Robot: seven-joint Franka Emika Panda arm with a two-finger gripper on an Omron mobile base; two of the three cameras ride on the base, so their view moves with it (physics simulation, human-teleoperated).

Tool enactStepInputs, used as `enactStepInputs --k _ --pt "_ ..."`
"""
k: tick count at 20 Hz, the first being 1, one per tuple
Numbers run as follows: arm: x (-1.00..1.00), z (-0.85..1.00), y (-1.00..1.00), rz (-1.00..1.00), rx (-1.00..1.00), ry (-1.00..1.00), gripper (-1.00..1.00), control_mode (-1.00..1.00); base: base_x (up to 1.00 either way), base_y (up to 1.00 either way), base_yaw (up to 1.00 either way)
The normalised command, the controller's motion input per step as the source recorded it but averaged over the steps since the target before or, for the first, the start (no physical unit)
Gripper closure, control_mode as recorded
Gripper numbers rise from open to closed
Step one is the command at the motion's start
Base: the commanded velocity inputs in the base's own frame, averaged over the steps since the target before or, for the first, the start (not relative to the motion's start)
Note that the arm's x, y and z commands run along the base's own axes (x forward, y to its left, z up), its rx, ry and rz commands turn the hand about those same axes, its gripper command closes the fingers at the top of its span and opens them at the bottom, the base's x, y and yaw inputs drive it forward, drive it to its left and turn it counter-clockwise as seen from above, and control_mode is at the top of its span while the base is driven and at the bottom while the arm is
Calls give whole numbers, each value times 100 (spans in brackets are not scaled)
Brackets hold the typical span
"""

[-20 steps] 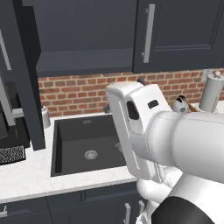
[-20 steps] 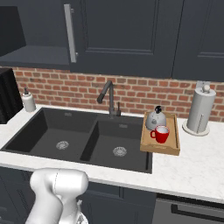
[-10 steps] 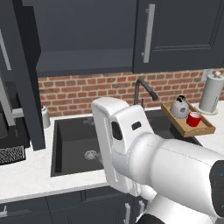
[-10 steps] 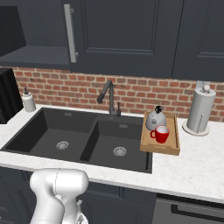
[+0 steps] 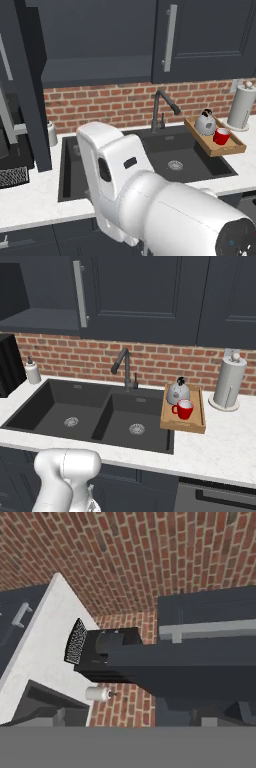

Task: Pick the kettle from the counter and place it on the tray. Then pick the mug from the cabinet and place it on the tray. Then close the cabinet doors.

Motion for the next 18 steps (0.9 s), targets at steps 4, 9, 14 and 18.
enactStepInputs --k 4,9,14,18 --pt "-11 19 56 3 -2 2 -100 -100 0 0 0" --pt "0 14 57 4 -6 3 -100 -100 0 0 0" --pt "6 0 46 0 -16 0 -100 -100 0 0 0" --pt "30 0 45 0 -13 0 -100 -100 0 0 0"
